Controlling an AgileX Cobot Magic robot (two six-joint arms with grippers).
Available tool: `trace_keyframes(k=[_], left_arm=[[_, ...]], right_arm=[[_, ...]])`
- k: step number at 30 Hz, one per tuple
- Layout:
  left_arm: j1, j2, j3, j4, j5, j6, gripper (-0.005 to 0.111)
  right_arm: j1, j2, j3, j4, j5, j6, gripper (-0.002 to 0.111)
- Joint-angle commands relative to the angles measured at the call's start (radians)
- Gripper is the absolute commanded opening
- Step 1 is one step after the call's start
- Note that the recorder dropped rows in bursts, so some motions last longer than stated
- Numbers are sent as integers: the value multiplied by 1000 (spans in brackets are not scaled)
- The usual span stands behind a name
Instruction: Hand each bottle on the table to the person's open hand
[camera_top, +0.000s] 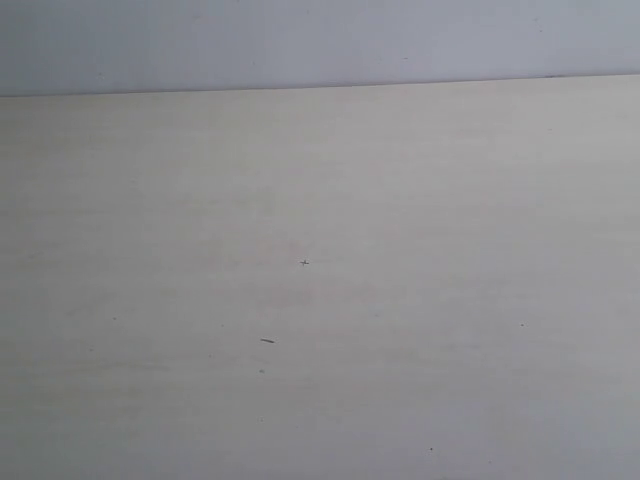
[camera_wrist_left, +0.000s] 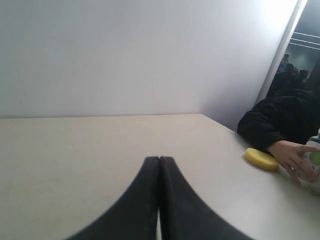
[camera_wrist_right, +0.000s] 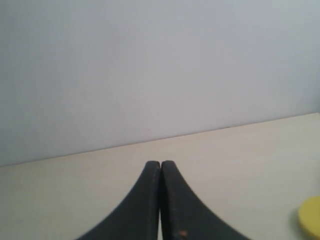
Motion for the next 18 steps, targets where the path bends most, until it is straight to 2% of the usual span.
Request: trace_keyframes(k=[1, 5, 8, 9, 10, 13, 18], left_arm=[[1, -6, 3, -6, -6, 2, 0], [1, -6, 3, -6, -6, 2, 0], [1, -6, 3, -6, -6, 2, 0], [1, -6, 3, -6, -6, 2, 0], [1, -6, 3, -6, -6, 2, 0], [1, -6, 3, -6, -6, 2, 0], [1, -6, 3, -6, -6, 2, 0]], right_arm=[[-54, -28, 39, -47, -61, -11, 0], [-112, -73, 204, -54, -301, -11, 0], [-150, -105, 364, -60, -546, -11, 0], [-166, -128, 470, -60, -704, -11, 0], [-169, -140, 516, -60, -757, -11, 0], [-197, -155, 679, -65, -808, -11, 0], [-276, -155, 785, -106, -903, -13, 0]])
